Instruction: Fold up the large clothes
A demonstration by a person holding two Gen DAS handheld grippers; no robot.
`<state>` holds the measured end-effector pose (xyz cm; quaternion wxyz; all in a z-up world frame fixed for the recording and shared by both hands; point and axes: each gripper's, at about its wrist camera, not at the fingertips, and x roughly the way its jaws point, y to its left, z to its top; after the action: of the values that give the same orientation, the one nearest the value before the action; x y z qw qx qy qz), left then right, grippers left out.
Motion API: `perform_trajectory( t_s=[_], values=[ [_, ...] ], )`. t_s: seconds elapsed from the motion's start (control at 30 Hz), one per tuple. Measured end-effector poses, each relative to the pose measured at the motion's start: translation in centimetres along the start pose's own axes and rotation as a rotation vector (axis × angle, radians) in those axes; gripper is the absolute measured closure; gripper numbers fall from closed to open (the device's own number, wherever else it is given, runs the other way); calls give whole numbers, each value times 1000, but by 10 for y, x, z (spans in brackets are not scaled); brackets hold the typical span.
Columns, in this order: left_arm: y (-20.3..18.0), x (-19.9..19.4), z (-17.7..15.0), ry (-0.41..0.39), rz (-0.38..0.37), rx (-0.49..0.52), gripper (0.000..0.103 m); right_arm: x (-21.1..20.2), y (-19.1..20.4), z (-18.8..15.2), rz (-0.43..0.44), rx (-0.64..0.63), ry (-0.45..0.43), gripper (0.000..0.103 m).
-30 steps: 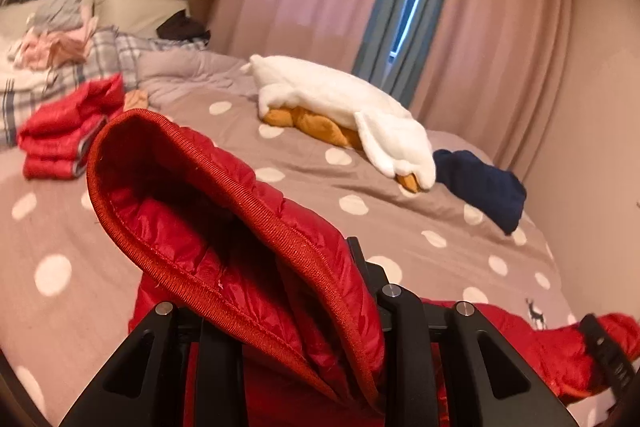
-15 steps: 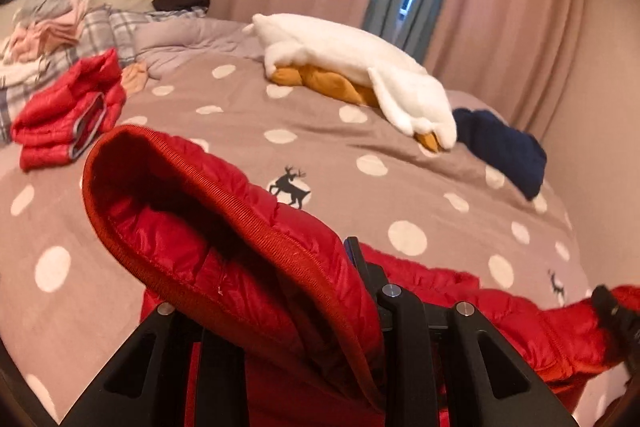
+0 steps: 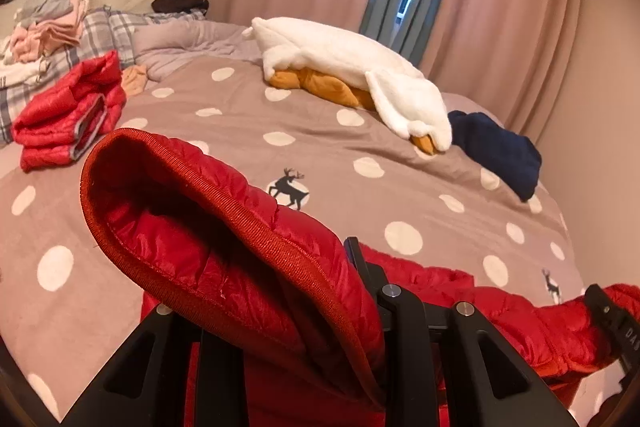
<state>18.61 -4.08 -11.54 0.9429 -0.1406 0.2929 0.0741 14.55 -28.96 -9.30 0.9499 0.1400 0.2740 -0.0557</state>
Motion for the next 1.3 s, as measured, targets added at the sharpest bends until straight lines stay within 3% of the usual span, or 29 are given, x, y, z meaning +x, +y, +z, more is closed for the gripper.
perform_trajectory(
  t_s=[0.27, 0.4, 0.43, 0.5, 0.53, 0.63, 0.67, 0.73, 0.83, 1.0, 1.03, 1.07, 1.13, 1.23, 1.27, 1.3],
  values=[
    [8, -4, 3, 16, -16, -31, 77, -6, 4, -1, -2, -15, -12, 79],
    [7, -6, 4, 23, -18, -19, 71, -7, 4, -1, -2, -21, -11, 71],
    [6, -6, 4, 21, -18, -22, 68, -8, 4, 0, 4, -21, -11, 66],
    [7, -8, 5, 14, -21, -35, 54, -10, 4, 0, 20, -18, -17, 58],
    [8, -10, 5, 0, -24, -47, 45, -11, 4, 0, 26, -14, -22, 49],
    [12, -26, 9, -94, -53, -83, 30, -17, 4, 2, 39, 5, -53, 30],
    [13, -32, 9, -134, -47, -82, 23, -22, 4, 3, 41, 5, -74, 29],
    [12, -45, 11, -219, -12, -67, 15, -28, 7, 4, 40, -4, -103, 25],
    [11, -53, 12, -279, 33, -42, 14, -36, 11, 4, 41, -22, -135, 20],
    [13, -26, 10, -227, 23, -57, 15, -26, 16, 2, 34, -37, -120, 19],
    [13, -13, 6, -198, 38, -44, 21, -19, 16, 0, 22, -39, -112, 19],
    [12, 2, 1, -156, 64, -30, 36, -11, 16, -2, 7, -44, -105, 21],
    [14, 28, -8, -87, 78, -14, 47, 6, 14, -8, -40, -73, -85, 42],
    [13, 84, -32, 43, 80, 19, 51, 55, 8, -26, -102, -129, 24, 65],
    [11, 102, -43, 72, 101, 36, 51, 80, 0, -37, -116, -117, 106, 68],
    [7, 105, -48, 33, 100, 49, 51, 103, -9, -49, -116, -87, 181, 68]
  ],
)
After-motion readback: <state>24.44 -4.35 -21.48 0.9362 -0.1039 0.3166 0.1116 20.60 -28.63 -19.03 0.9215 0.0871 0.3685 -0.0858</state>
